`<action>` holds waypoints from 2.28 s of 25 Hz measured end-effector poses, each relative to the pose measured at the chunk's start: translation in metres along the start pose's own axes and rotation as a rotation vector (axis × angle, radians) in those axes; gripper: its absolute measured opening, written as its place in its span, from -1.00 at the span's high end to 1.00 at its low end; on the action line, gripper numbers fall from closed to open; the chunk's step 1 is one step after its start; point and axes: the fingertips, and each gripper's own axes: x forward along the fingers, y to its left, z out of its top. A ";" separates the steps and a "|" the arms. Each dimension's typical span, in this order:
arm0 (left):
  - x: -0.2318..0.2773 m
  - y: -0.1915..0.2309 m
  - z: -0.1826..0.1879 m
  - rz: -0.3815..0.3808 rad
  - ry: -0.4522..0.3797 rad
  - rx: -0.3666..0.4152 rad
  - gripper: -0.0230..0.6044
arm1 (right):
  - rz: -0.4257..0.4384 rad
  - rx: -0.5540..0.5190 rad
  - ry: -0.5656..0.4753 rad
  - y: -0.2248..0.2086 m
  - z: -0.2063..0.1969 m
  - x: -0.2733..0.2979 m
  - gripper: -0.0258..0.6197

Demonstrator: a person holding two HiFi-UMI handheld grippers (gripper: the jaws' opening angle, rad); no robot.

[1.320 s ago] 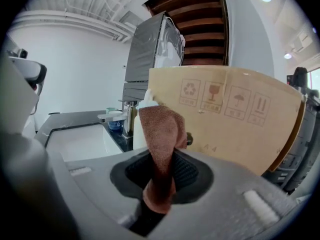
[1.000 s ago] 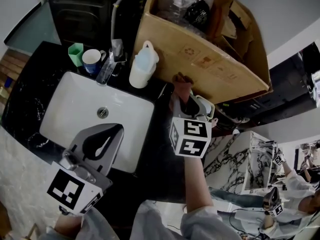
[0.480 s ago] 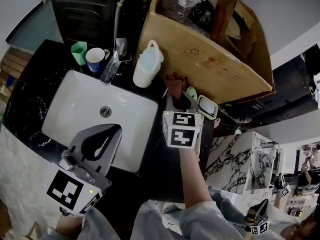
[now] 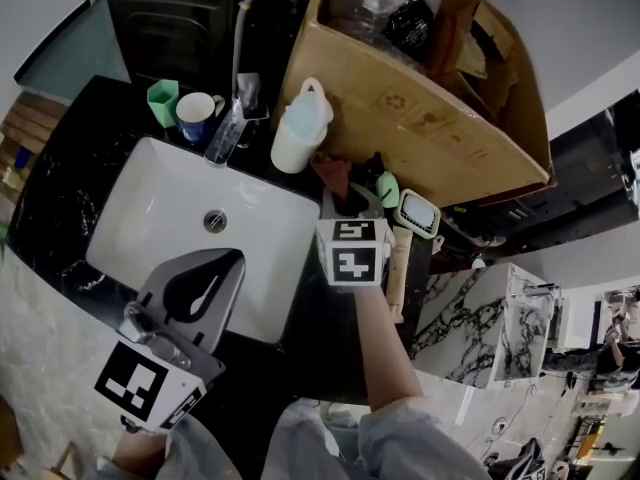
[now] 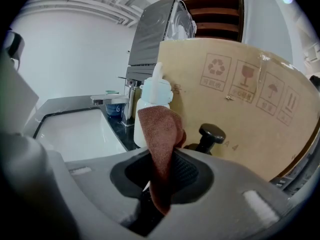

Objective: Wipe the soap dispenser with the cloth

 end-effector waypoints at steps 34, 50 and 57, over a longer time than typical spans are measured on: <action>0.017 -0.017 -0.003 -0.064 0.012 0.000 0.92 | -0.247 0.206 0.041 -0.096 -0.064 -0.042 0.69; 0.009 -0.012 -0.005 -0.070 0.019 0.000 0.92 | -0.177 0.287 0.014 -0.075 -0.064 -0.044 0.69; -0.002 -0.016 -0.002 -0.127 0.012 0.008 0.92 | -0.209 0.364 -0.120 -0.060 -0.041 -0.100 0.69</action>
